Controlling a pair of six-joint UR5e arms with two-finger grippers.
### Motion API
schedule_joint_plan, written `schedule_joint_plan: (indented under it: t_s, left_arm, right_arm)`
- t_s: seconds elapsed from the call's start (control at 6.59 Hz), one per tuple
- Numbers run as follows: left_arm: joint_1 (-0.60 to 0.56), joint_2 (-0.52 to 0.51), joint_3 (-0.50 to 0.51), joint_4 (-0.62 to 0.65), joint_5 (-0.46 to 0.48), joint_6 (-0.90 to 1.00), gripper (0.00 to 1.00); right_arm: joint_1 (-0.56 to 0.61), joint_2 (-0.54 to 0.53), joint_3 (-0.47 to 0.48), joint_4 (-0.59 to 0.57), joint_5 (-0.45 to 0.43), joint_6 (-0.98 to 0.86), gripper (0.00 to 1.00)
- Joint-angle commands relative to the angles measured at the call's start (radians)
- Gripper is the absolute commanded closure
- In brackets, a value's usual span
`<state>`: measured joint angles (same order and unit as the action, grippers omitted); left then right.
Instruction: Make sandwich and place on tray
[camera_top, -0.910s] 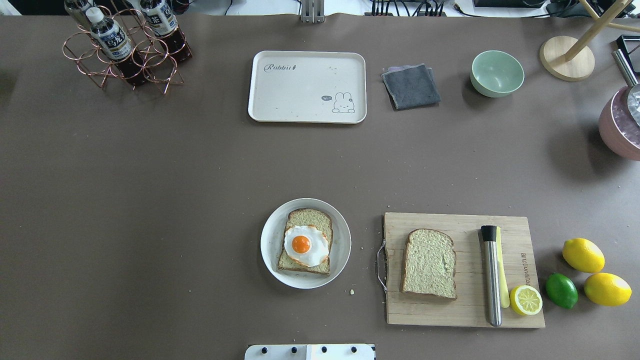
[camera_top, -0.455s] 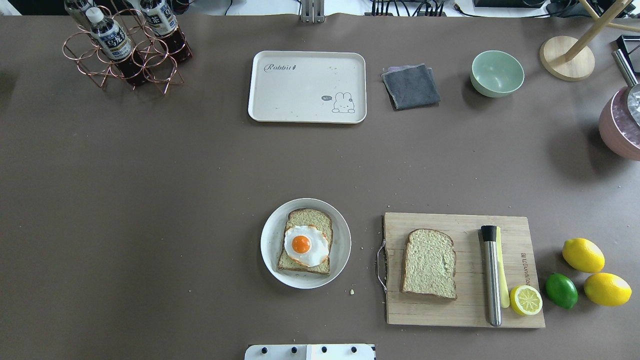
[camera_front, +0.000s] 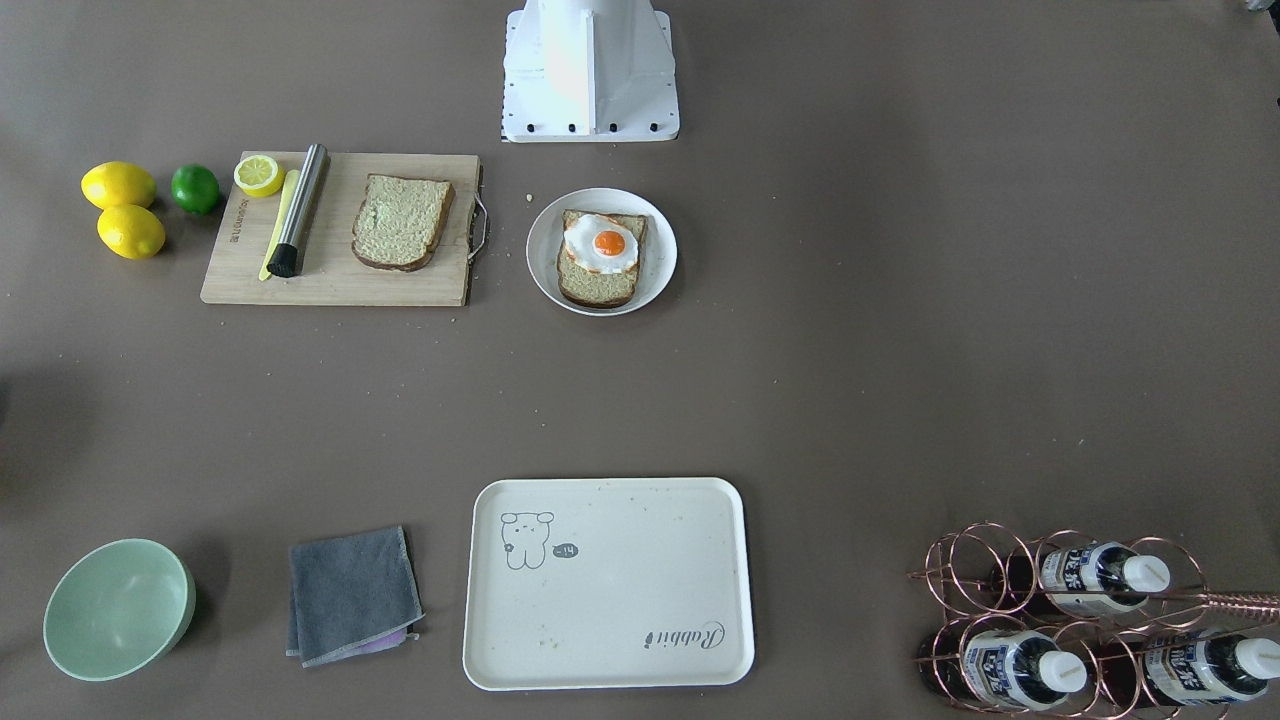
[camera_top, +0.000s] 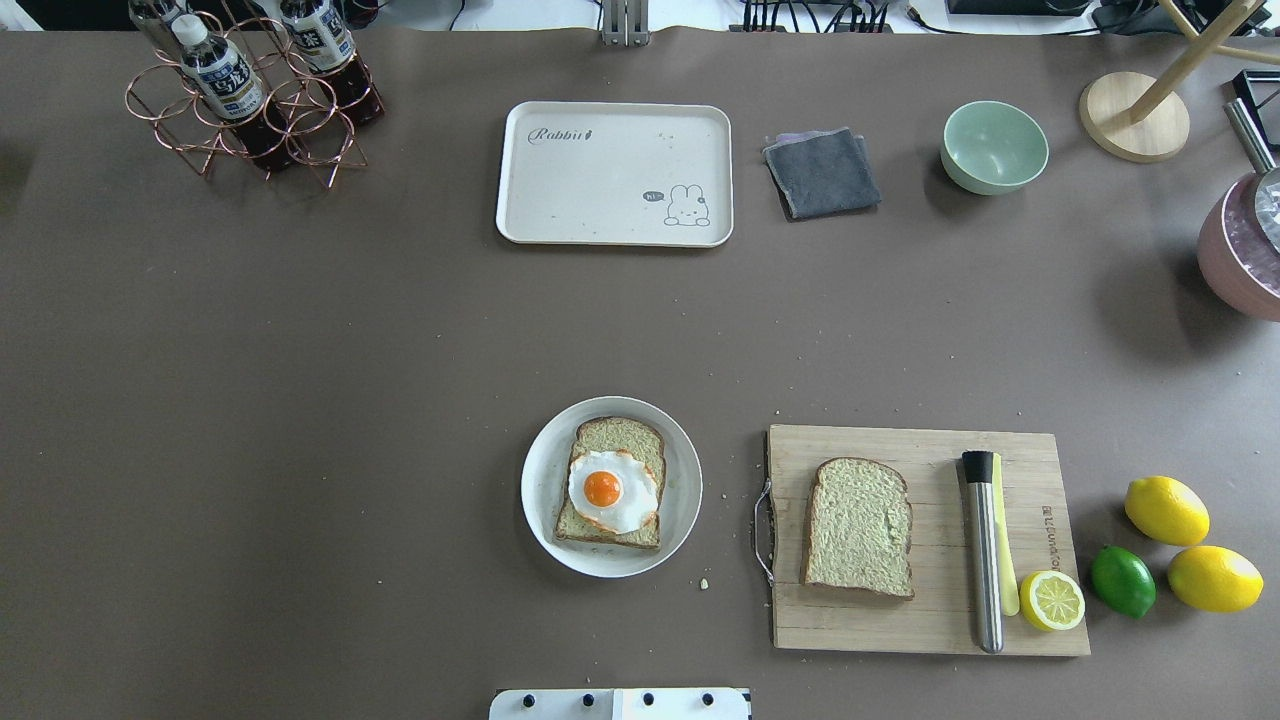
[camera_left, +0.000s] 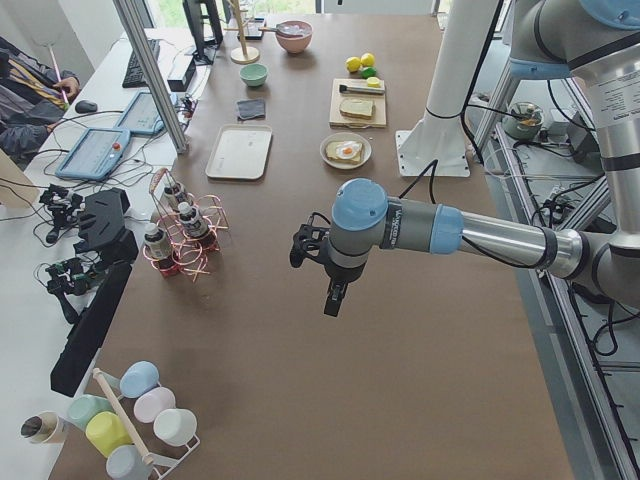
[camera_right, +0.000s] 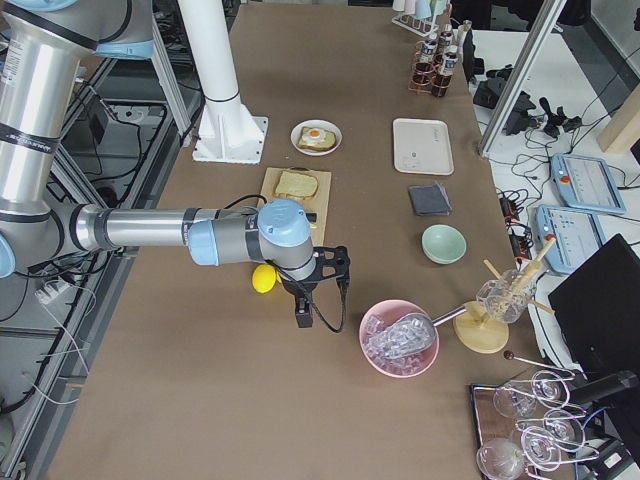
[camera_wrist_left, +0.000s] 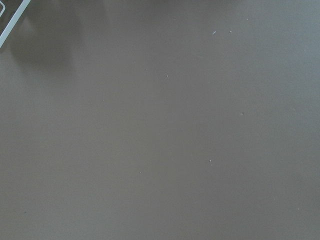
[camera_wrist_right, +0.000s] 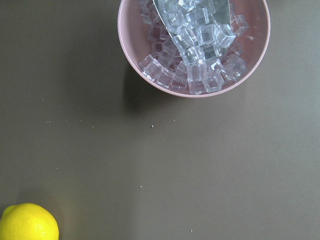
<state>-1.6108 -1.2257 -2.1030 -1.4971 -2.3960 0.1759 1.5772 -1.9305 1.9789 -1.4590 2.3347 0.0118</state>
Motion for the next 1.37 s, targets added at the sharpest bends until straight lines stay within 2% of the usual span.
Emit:
schedule_joint_plan:
  t_s: [0.0, 1.21]
  left_arm:
    - [0.000, 0.000, 0.011, -0.003, 0.000, 0.000, 0.02]
    - [0.000, -0.002, 0.032, -0.005, 0.000, 0.000, 0.02]
  right_arm:
    - [-0.008, 0.002, 0.000, 0.017, 0.000, 0.004, 0.00]
    - [-0.055, 0.019, 0.000, 0.072, 0.018, 0.014, 0.00]
